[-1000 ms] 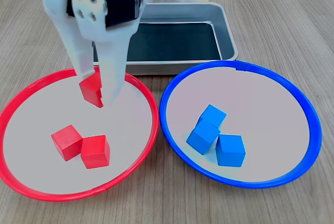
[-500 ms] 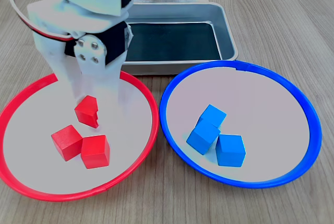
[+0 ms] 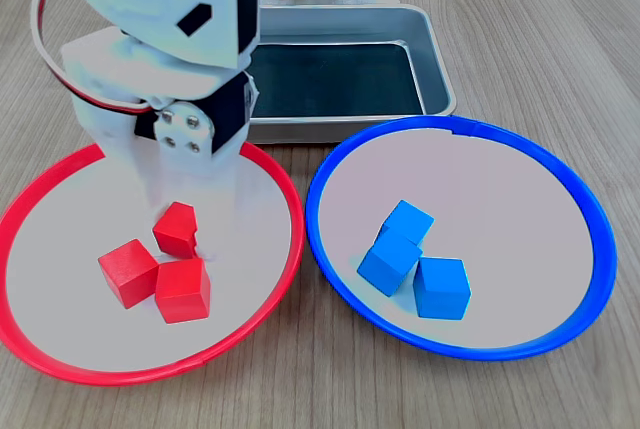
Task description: Relocate any misplaced blocks to their matching dishes.
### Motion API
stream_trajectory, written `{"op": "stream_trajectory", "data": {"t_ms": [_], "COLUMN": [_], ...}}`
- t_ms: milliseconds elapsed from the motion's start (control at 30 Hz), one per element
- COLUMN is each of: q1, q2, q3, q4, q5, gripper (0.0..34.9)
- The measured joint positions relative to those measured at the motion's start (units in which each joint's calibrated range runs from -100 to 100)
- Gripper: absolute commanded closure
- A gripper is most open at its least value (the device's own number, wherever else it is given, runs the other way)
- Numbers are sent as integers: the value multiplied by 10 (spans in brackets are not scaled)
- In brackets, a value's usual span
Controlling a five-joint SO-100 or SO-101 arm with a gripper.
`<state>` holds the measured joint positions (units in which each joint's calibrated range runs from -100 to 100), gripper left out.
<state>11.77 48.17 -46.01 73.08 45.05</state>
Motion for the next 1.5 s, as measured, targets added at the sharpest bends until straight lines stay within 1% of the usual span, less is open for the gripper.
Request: {"op": "stream_trajectory", "data": {"t_ms": [33, 100, 200, 367, 533, 600, 667, 733, 833, 933, 1033, 1067, 1100, 1167, 1333, 1400, 1500], "q1": [0, 0, 0, 0, -5, -10, -12, -11, -18, -44, -57, -58, -68, -75, -96, -116, -127], "q2": [2, 2, 2, -4, -94, -150, -202, -280, -376, -483, -586, -600, -656, -683, -806, -872, -944], "q3": [-5, -12, -18, -16, 63, 122, 175, 262, 377, 517, 645, 662, 723, 752, 883, 952, 1026], "q4": [0, -6, -17, -36, -61, -70, -75, -84, -108, -131, -135, -137, -139, -144, -203, -250, -291], "q5": [-2, -3, -3, -3, -3, -4, -2, -3, -13, -28, -49, -51, -60, -64, -111, -150, -200], "gripper": [223, 210, 203, 218, 224, 230, 251, 282, 344, 346, 346, 346, 346, 346, 346, 346, 346]}}
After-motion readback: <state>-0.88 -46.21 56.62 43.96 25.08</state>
